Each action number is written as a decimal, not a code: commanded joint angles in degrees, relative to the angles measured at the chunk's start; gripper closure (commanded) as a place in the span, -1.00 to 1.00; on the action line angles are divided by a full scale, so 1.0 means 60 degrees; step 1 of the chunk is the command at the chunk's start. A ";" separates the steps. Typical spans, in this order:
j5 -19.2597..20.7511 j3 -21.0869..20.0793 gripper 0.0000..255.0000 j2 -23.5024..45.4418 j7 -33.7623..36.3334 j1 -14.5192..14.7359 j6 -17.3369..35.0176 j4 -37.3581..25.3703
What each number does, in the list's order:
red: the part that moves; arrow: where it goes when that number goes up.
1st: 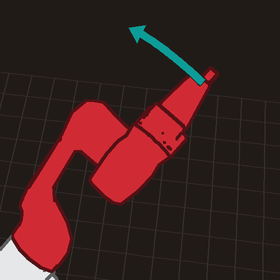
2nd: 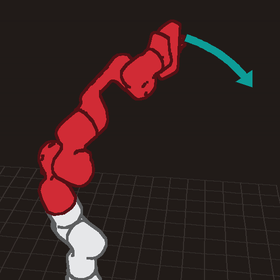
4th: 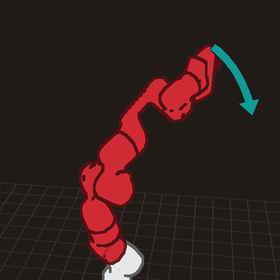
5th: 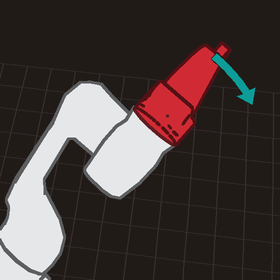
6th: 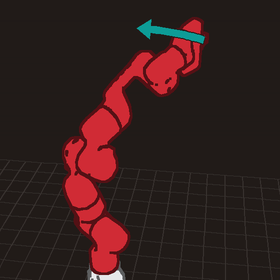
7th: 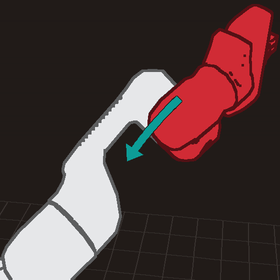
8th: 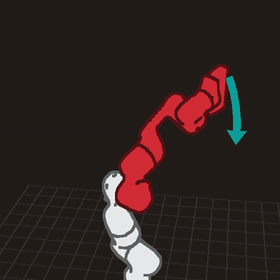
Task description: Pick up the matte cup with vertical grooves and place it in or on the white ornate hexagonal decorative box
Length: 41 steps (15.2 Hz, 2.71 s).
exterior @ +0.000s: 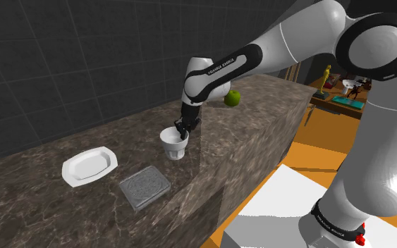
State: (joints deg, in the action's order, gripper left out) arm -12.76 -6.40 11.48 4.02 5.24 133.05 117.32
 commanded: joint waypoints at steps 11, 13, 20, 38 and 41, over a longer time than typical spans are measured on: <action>0.0099 0.0019 1.00 -0.0551 0.0206 -0.0013 -0.1035 -0.0479; 0.0119 0.0025 1.00 -0.0656 0.0251 -0.0018 -0.1268 -0.0609; 0.0186 0.0042 1.00 -0.0969 0.0403 -0.0037 -0.2094 -0.1132; 0.0345 -0.0223 1.00 -0.1547 0.1353 0.0264 -0.3787 -0.2387; 0.0398 -0.0532 1.00 -0.1696 0.2015 0.0595 -0.3755 -0.2323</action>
State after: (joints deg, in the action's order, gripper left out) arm -10.53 -8.95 1.11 14.67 8.13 110.22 103.55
